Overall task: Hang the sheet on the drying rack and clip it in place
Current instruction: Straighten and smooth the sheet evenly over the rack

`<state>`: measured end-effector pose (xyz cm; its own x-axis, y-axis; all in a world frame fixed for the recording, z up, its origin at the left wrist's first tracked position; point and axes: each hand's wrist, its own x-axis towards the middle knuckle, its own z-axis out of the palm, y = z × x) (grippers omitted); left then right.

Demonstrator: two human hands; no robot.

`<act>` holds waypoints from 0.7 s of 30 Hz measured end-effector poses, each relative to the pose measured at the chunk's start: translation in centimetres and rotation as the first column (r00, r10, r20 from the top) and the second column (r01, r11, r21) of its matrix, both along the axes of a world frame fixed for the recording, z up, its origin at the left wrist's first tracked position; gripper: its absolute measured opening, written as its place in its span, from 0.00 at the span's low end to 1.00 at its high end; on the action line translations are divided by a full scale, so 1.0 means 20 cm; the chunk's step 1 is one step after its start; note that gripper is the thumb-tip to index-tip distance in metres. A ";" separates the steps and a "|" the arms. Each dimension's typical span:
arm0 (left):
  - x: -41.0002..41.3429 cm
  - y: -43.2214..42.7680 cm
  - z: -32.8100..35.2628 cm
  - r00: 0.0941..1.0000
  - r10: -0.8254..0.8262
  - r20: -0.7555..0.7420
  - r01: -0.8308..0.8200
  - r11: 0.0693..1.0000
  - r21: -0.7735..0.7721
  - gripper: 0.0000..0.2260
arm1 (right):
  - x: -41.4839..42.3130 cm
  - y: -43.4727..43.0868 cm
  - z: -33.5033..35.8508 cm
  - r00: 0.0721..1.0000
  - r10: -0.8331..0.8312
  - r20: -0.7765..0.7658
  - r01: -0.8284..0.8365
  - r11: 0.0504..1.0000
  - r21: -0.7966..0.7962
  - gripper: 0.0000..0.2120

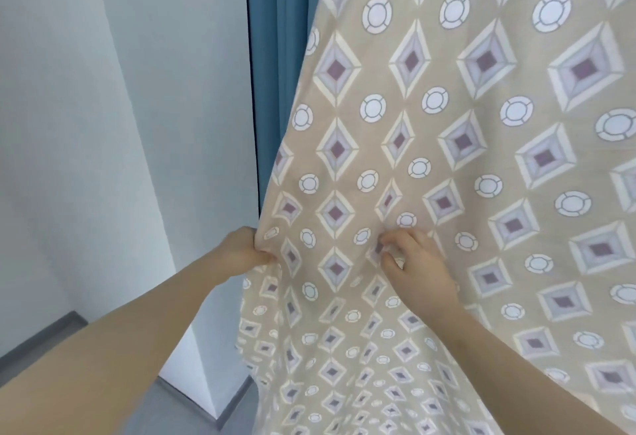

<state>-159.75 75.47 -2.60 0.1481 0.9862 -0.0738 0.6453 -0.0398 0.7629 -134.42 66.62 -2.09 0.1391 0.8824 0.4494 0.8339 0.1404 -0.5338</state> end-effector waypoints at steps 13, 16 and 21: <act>0.08 0.10 -0.17 1.000 0.000 -0.015 0.000 1.000 0.016 0.12 | -0.07 0.01 -0.22 0.995 -0.086 -0.042 0.081 0.990 -0.115 0.06; 0.06 0.10 -0.21 1.000 -0.001 0.005 0.001 1.000 0.000 0.12 | -0.10 0.01 -0.25 0.993 -0.094 -0.076 0.080 0.983 -0.166 0.07; 0.06 0.06 -0.25 0.999 0.023 0.025 -0.023 1.000 -0.014 0.10 | -0.12 -0.01 -0.28 0.984 -0.088 -0.158 0.056 0.979 -0.194 0.07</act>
<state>-158.47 76.66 -7.69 0.1273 0.9883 -0.0840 0.6266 -0.0145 0.7792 -136.83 66.39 -7.70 0.2637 0.9338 0.2419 0.7365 -0.0329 -0.6757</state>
